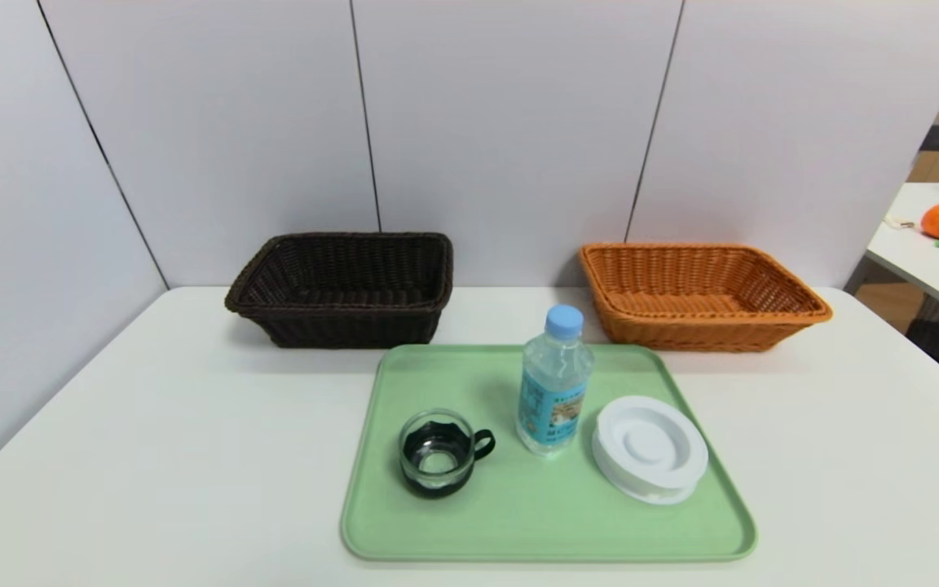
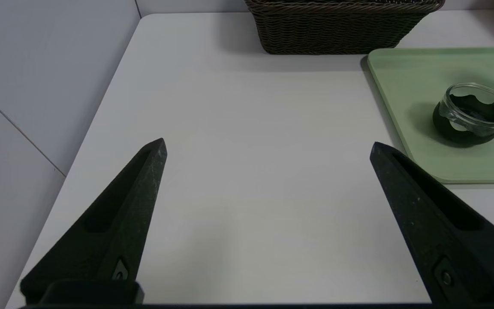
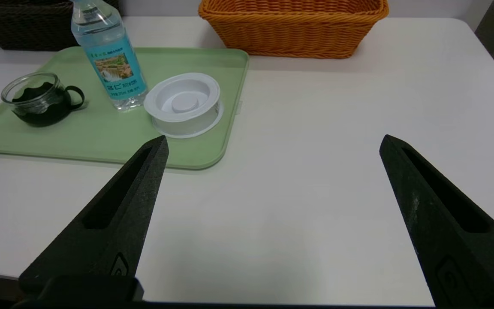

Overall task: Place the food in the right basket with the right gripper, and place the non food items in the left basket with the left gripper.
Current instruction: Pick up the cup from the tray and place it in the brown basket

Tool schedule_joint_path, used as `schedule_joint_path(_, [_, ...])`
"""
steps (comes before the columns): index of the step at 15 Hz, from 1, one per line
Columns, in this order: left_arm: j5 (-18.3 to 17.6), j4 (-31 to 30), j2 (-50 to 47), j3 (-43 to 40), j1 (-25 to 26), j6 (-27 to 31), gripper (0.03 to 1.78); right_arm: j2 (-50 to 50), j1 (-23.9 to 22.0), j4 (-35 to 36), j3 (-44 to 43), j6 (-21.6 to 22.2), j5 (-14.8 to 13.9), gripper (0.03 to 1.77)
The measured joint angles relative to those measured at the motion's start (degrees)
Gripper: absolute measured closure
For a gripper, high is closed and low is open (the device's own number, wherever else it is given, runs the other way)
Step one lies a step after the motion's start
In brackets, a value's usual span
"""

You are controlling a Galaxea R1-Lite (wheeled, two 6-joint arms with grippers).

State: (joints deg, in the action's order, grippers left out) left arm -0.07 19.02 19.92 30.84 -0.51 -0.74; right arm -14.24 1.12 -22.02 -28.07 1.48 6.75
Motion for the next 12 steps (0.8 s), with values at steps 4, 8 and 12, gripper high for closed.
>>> schedule_joint_path(4, [-2.0, -0.3, 11.3, 6.4, -0.1, 0.0, 0.12, -13.7, 1.4, -0.1, -6.2, -0.4, -0.1, 0.10])
schedule_joint_path(8, [-7.8, -0.2, 23.0, 14.2, -0.3, 0.6, 0.12, -27.0, 2.0, -0.8, -13.4, -2.4, -0.1, 0.10])
schedule_joint_path(12, [-10.0, 0.0, 31.9, 19.0, -5.2, 3.1, 0.12, -36.3, 2.2, -7.7, -19.8, -7.8, 0.0, 0.10])
